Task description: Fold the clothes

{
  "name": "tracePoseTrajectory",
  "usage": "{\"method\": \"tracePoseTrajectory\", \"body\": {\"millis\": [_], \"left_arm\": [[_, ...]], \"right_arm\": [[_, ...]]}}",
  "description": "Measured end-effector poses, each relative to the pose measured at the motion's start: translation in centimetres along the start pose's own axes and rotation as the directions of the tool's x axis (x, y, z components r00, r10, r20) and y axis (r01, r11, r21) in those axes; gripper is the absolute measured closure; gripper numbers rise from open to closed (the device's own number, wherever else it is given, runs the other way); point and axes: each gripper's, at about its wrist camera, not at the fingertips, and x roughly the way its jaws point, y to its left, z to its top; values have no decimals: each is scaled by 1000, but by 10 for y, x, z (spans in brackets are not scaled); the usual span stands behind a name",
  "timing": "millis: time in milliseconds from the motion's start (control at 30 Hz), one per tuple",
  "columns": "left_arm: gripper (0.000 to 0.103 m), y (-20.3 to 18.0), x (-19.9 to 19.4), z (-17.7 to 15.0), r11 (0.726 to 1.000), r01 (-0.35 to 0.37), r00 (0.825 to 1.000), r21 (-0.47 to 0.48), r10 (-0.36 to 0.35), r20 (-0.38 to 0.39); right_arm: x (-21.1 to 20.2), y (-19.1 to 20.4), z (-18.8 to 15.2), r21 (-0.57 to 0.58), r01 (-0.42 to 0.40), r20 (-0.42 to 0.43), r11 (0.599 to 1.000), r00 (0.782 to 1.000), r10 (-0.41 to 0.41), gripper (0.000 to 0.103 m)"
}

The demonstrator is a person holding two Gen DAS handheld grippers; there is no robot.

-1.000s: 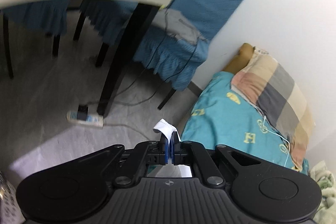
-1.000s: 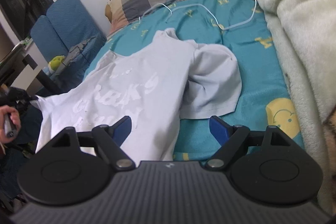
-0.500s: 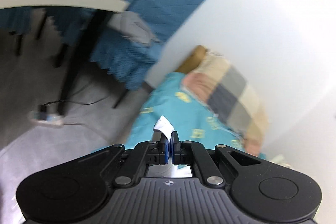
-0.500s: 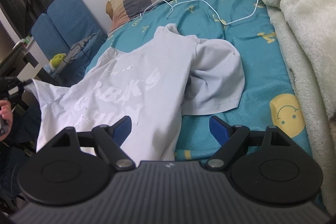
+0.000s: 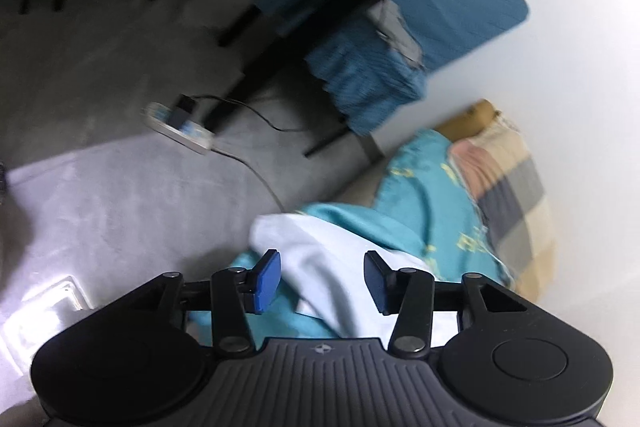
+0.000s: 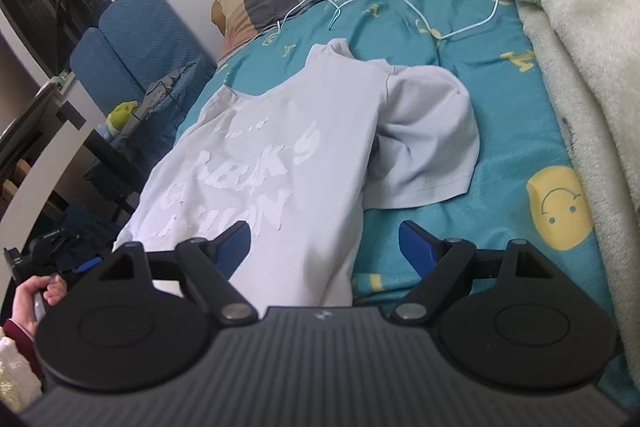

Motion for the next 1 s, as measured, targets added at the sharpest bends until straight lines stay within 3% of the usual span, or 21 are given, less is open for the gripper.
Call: {"method": "tracePoseTrajectory", "body": {"millis": [167, 267, 300, 400, 433, 567, 667, 767, 833, 900, 967, 1000], "left_arm": [[51, -4, 34, -14, 997, 12, 996, -76, -18, -87], [56, -14, 51, -20, 998, 5, 994, -61, -11, -105], [61, -18, 58, -23, 999, 1, 994, -52, -6, -111], [96, -31, 73, -30, 1000, -8, 991, -6, 8, -132], [101, -33, 75, -33, 1000, -4, 990, 10, 5, -138], [102, -59, 59, -39, 992, 50, 995, 114, -39, -95], [102, -95, 26, -55, 949, 117, 990, 292, -90, -105], [102, -114, 5, -89, 918, 140, 976, 372, -65, -207], [102, -106, 9, -109, 935, 97, 958, 342, 6, -287], [101, -98, 12, -129, 948, 48, 928, 314, 74, -366], [100, -86, 16, -132, 963, 6, 924, 269, 97, -370], [95, -78, 15, -130, 977, -12, 925, 213, 92, -368]], "right_arm": [[6, 0, -1, 9, 2, -21, 1000, 1000, -2, 20], [9, -2, -1, 17, 8, -27, 1000, 1000, -8, 20], [10, -2, -1, 18, 10, -29, 1000, 1000, -9, 20], [12, -4, -2, 22, 12, -33, 1000, 999, -12, 20], [13, -4, -1, 24, 12, -34, 1000, 999, -11, 20], [12, -4, -1, 22, 12, -31, 1000, 999, -11, 20], [10, -3, -1, 18, 8, -24, 1000, 1000, -8, 20], [6, -2, -1, 14, 4, -17, 1000, 1000, -4, 20], [5, -2, -1, 14, -3, -17, 1000, 1000, 3, 20], [3, -2, -2, 14, -10, -18, 1000, 1000, 10, 20], [1, -2, -2, 16, -16, -18, 1000, 1000, 16, 20], [-1, -3, -3, 19, -19, -17, 1000, 1000, 19, 20]]}}
